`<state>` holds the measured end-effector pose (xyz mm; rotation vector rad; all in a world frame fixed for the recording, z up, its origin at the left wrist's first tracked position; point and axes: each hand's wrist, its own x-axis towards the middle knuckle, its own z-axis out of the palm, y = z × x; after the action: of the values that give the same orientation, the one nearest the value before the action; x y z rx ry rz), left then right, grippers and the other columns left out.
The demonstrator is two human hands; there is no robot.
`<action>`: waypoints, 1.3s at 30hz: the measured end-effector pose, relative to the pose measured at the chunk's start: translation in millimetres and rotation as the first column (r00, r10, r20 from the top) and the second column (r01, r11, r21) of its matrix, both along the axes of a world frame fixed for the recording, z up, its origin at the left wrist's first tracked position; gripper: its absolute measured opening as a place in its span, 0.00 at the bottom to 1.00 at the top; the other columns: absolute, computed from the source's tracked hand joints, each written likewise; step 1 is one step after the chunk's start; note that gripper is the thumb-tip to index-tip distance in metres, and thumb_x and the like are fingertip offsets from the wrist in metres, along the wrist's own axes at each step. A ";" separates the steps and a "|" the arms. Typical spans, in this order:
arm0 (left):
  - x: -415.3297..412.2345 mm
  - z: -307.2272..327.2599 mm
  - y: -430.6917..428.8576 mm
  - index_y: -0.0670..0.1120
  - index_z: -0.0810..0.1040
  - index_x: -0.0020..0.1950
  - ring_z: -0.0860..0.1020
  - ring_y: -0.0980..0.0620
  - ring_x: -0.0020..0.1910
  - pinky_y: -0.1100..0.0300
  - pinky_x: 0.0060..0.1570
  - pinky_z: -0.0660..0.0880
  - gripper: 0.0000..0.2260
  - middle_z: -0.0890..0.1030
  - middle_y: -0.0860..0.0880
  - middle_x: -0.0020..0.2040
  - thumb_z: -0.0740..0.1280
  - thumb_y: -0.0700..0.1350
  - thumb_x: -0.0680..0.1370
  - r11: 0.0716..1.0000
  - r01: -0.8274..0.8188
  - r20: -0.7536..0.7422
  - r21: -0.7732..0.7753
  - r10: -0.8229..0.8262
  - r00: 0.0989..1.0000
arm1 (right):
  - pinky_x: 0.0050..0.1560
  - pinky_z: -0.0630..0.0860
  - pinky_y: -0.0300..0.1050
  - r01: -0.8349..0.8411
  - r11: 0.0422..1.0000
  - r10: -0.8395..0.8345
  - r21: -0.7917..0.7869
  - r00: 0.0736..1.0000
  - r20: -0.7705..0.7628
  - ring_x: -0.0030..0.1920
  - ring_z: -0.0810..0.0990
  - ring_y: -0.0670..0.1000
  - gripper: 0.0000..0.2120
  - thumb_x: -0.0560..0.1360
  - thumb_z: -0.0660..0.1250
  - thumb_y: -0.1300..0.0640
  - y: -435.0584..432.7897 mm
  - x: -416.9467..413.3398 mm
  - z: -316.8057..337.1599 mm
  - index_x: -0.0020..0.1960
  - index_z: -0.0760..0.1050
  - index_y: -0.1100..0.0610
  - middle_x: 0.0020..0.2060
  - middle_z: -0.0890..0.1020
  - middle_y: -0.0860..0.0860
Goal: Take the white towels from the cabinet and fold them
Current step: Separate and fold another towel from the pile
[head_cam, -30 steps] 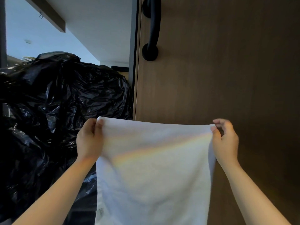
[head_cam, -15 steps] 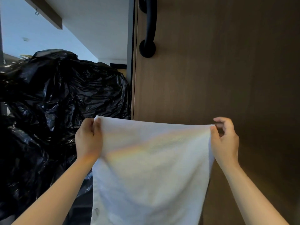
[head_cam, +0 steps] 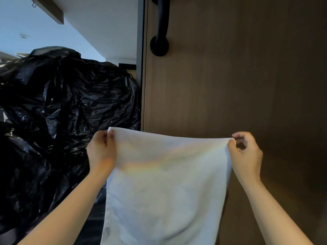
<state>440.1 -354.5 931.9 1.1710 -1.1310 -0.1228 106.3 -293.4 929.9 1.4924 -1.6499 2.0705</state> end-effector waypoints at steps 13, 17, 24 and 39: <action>-18.1 5.3 38.1 0.40 0.75 0.48 0.72 0.51 0.36 0.59 0.36 0.68 0.15 0.78 0.40 0.41 0.59 0.51 0.82 0.991 0.135 -0.068 -0.018 -0.136 0.988 | 0.42 0.77 0.36 -0.209 0.968 0.222 -0.143 0.971 0.088 0.47 0.80 0.42 0.10 0.79 0.63 0.60 34.2 39.1 8.6 0.50 0.82 0.51 0.42 0.83 0.40; -9.7 -6.8 14.9 0.41 0.73 0.43 0.69 0.54 0.33 0.62 0.31 0.64 0.16 0.74 0.47 0.35 0.57 0.51 0.83 0.990 0.056 -0.013 0.133 -0.055 0.998 | 0.39 0.74 0.40 -0.180 0.983 0.177 0.029 0.979 0.098 0.44 0.80 0.47 0.11 0.79 0.61 0.61 11.9 27.3 1.2 0.47 0.81 0.52 0.42 0.82 0.46; 7.2 -40.9 -4.2 0.41 0.67 0.36 0.68 0.50 0.30 0.56 0.29 0.60 0.17 0.70 0.47 0.31 0.56 0.48 0.83 0.950 0.013 0.062 0.311 -0.034 0.998 | 0.39 0.72 0.42 -0.119 0.953 0.083 0.277 0.987 0.139 0.42 0.77 0.53 0.13 0.80 0.58 0.62 -10.8 0.9 -37.8 0.41 0.78 0.55 0.40 0.80 0.52; -19.7 -61.0 32.9 0.45 0.76 0.49 0.76 0.54 0.42 0.59 0.38 0.70 0.10 0.79 0.50 0.42 0.59 0.48 0.82 0.957 0.172 -0.112 0.232 -0.149 0.982 | 0.34 0.80 0.37 -0.429 0.862 0.374 0.270 0.898 0.232 0.34 0.82 0.50 0.10 0.80 0.64 0.60 29.5 46.4 -37.7 0.47 0.84 0.52 0.38 0.85 0.47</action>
<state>420.3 -321.6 870.9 1.2723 -1.1496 -0.4472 152.7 -263.8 892.2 1.9595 -1.9493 2.2756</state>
